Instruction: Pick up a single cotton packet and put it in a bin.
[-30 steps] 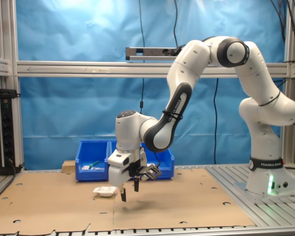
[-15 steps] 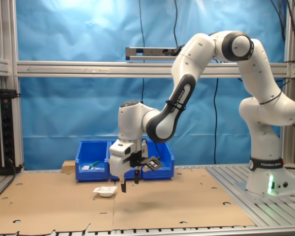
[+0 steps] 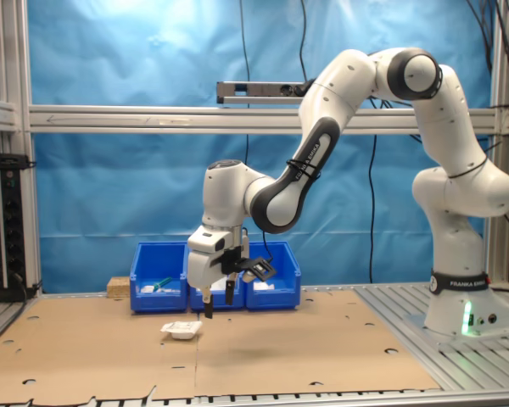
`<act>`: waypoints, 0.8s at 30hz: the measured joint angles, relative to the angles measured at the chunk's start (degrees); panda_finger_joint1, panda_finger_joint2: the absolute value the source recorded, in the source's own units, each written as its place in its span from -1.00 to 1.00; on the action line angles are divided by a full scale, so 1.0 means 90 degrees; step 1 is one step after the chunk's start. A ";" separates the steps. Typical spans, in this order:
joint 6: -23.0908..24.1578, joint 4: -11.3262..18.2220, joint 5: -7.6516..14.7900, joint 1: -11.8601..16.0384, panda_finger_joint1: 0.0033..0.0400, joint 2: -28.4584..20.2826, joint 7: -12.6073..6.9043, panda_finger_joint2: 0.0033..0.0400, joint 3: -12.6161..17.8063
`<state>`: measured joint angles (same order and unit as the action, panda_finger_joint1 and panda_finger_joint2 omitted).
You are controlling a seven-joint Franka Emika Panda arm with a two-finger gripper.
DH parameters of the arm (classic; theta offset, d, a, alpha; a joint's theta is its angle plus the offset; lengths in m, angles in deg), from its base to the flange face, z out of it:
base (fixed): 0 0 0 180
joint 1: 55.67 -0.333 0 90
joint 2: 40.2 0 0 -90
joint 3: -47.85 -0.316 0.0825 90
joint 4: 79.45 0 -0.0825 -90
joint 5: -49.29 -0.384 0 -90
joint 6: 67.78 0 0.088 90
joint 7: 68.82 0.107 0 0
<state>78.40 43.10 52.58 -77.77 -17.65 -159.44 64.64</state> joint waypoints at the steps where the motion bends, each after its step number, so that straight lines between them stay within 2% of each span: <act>1: 0.0001 0.0000 0.0000 0.0000 1.00 -0.0002 -0.0059 1.00 0.0007; 14: 0.0376 -0.0063 0.0000 0.0081 1.00 0.0161 -0.1007 1.00 0.0088; 24: 0.0602 -0.0444 0.0000 0.0290 1.00 0.0681 -0.1702 1.00 0.0092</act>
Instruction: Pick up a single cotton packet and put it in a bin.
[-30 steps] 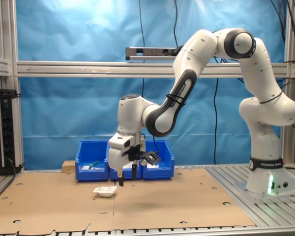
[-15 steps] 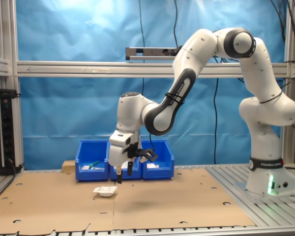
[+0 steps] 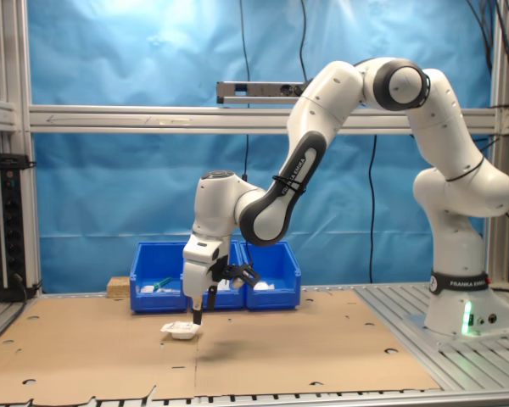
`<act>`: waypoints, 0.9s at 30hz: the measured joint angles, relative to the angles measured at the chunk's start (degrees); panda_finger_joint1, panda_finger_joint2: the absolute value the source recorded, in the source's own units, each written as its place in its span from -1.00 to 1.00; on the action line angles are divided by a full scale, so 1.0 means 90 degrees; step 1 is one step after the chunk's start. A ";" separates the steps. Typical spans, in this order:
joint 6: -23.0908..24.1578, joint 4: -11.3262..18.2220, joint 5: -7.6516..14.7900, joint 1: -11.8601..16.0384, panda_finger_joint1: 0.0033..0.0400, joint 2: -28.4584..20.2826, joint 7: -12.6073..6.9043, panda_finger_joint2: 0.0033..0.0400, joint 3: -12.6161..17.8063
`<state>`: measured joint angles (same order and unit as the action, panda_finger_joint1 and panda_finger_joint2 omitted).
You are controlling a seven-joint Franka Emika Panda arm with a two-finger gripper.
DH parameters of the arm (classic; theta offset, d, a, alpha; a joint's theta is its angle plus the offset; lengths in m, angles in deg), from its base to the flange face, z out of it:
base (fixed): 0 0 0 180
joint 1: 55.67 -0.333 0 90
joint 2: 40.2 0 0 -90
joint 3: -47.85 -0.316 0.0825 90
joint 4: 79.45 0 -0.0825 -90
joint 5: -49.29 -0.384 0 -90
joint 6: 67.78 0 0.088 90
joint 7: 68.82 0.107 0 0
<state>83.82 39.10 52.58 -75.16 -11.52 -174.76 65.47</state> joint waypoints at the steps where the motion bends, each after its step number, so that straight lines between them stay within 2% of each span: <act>1: 0.0013 -0.0046 0.0000 0.0027 1.00 0.0043 -0.0063 1.00 0.0000; 15: 0.0145 -0.0575 0.0000 0.0460 1.00 0.0434 -0.0693 1.00 -0.0008; 27: 0.0176 -0.0806 0.0000 0.0737 1.00 0.0702 -0.1007 1.00 -0.0131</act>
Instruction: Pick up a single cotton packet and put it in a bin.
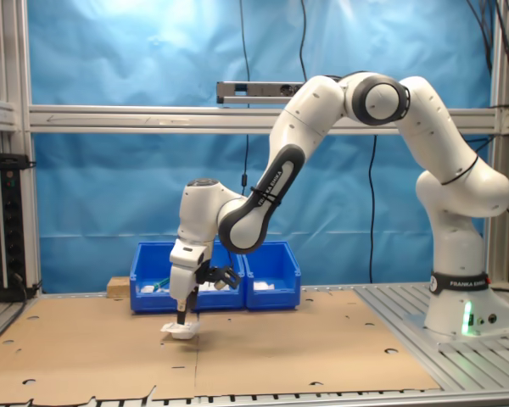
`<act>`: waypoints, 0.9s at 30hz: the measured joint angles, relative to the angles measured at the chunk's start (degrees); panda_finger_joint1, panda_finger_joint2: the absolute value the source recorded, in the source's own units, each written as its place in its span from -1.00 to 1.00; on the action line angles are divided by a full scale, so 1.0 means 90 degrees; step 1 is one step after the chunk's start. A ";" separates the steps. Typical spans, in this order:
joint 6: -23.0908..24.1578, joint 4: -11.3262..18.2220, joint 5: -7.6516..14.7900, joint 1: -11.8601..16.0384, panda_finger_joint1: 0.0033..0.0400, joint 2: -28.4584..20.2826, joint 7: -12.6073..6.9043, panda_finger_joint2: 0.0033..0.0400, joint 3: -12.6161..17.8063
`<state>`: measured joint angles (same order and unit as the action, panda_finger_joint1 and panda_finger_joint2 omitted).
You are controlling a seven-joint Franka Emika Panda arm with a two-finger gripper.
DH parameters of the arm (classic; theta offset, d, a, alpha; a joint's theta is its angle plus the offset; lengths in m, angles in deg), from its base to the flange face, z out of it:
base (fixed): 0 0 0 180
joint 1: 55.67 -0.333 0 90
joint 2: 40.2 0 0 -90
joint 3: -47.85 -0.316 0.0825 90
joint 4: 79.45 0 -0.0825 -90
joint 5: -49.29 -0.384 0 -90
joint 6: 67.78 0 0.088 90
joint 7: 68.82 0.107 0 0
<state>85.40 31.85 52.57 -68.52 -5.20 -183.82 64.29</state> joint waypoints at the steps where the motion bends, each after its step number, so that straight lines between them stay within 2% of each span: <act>1: 0.0002 -0.0023 0.0000 0.0024 1.00 0.0028 -0.0027 1.00 -0.0018; 15: 0.0042 -0.0284 0.0000 0.0266 1.00 0.0410 -0.0289 1.00 -0.0244; 27: 0.0061 -0.0368 0.0000 0.0371 1.00 0.0589 -0.0365 1.00 -0.0300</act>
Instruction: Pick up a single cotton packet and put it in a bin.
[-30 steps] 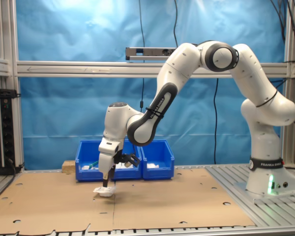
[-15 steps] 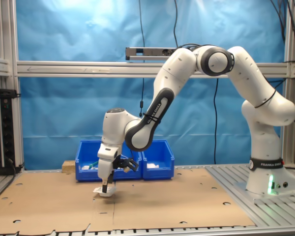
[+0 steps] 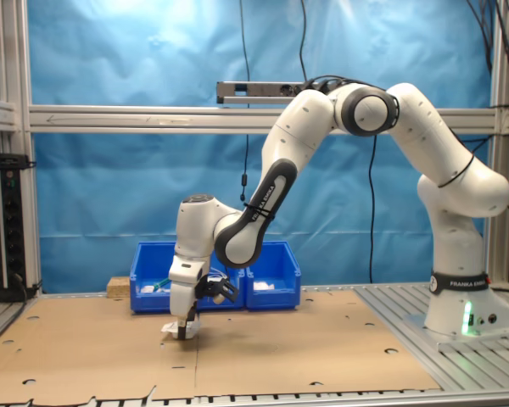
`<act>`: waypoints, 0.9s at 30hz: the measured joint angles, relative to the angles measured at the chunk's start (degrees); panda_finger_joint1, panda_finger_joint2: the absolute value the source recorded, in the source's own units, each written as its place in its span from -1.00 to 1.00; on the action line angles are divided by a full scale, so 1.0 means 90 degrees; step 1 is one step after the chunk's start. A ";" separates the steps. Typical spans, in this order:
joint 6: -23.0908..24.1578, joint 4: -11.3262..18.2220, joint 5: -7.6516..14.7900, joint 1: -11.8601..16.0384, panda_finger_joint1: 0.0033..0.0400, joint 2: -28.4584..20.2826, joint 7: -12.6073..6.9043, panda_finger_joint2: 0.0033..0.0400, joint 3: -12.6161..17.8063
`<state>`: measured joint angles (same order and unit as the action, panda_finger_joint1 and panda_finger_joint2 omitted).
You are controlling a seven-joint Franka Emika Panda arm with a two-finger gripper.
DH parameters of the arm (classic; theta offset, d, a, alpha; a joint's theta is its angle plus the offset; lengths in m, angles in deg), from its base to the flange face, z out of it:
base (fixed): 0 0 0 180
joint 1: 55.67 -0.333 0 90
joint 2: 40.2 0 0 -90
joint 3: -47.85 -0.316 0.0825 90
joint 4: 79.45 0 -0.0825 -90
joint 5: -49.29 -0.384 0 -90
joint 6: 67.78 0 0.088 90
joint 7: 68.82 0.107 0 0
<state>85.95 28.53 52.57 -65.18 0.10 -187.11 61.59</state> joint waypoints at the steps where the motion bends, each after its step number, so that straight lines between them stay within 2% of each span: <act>1: 0.0001 -0.0002 0.0000 0.0006 1.00 0.0006 -0.0008 1.00 -0.0001; 27: 0.0009 -0.0053 0.0000 0.0064 1.00 0.0051 -0.0178 1.00 -0.0008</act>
<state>86.03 28.06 52.57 -64.61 0.57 -188.71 61.52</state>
